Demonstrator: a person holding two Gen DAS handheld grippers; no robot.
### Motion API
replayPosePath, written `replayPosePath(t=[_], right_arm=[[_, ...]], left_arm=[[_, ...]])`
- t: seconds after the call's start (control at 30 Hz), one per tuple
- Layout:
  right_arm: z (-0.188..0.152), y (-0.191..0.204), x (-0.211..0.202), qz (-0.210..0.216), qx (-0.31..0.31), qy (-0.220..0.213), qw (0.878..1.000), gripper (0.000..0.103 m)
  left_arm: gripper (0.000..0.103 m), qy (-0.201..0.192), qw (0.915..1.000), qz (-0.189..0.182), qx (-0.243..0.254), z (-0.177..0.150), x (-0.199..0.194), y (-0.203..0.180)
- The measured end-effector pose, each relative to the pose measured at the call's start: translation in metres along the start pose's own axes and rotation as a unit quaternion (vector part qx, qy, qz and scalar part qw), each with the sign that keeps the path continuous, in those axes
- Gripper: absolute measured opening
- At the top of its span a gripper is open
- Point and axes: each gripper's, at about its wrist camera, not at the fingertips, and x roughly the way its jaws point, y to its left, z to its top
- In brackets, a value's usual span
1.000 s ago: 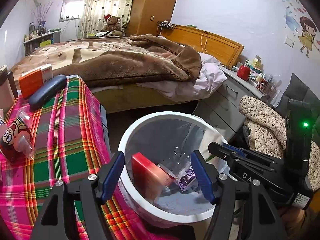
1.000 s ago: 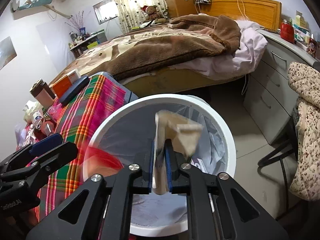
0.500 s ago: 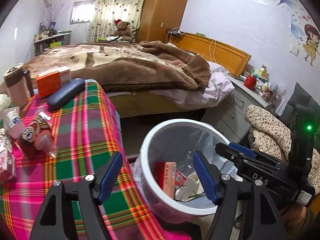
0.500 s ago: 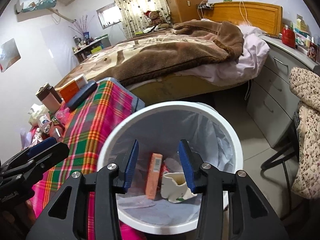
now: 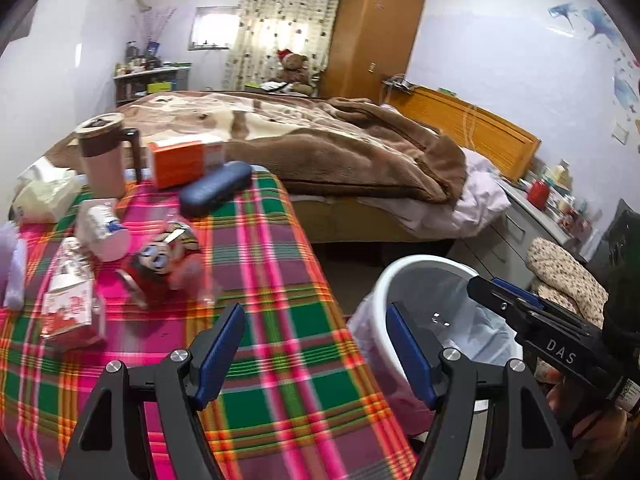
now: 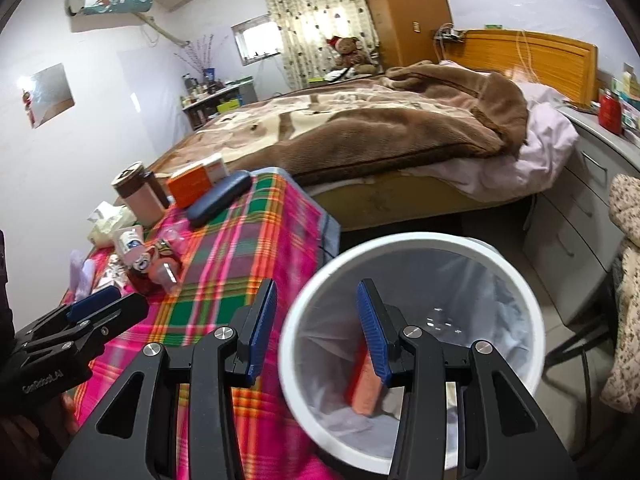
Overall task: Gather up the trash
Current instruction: 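Withdraw both tools from the bin back toward the table, then grasp the red cartoon can with the right tool while the left tool grasps the patterned paper cup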
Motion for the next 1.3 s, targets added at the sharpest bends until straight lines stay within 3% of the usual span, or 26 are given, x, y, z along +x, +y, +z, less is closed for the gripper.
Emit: replayPosePath(t=[0.17,0.3,0.53,0.77,0.97,1.3], right_arm=[[0.004,0.022,0.006,0.017,-0.012,-0.005,1.000,0.043],[0.007,0.042,0.016,0.032,-0.025,-0.005,0.999,0.054],[0.011,0.071,0.037,0.053,-0.030,0.011,0.998,0.054],[0.016,0.104,0.066,0.072,-0.054,0.040,0.995,0.054],[0.018,0.128,0.095,0.100,-0.045,0.073,0.991,0.055],[0.025,0.159,0.136,0.106,-0.047,0.112,0.987,0.054]], left_arm=[[0.073,-0.013,0.9993,0.031,-0.015,0.004,-0.012,0.030],[0.073,-0.023,0.9975,0.056,-0.035,0.007,-0.020,0.062],[0.073,-0.030,0.9909,0.108,-0.075,0.010,-0.030,0.122],[0.073,-0.019,0.9861,0.136,-0.093,0.008,-0.028,0.169],[0.073,-0.010,0.9829,0.143,-0.115,0.004,-0.023,0.202],[0.073,0.008,0.9796,0.148,-0.136,0.008,-0.003,0.243]])
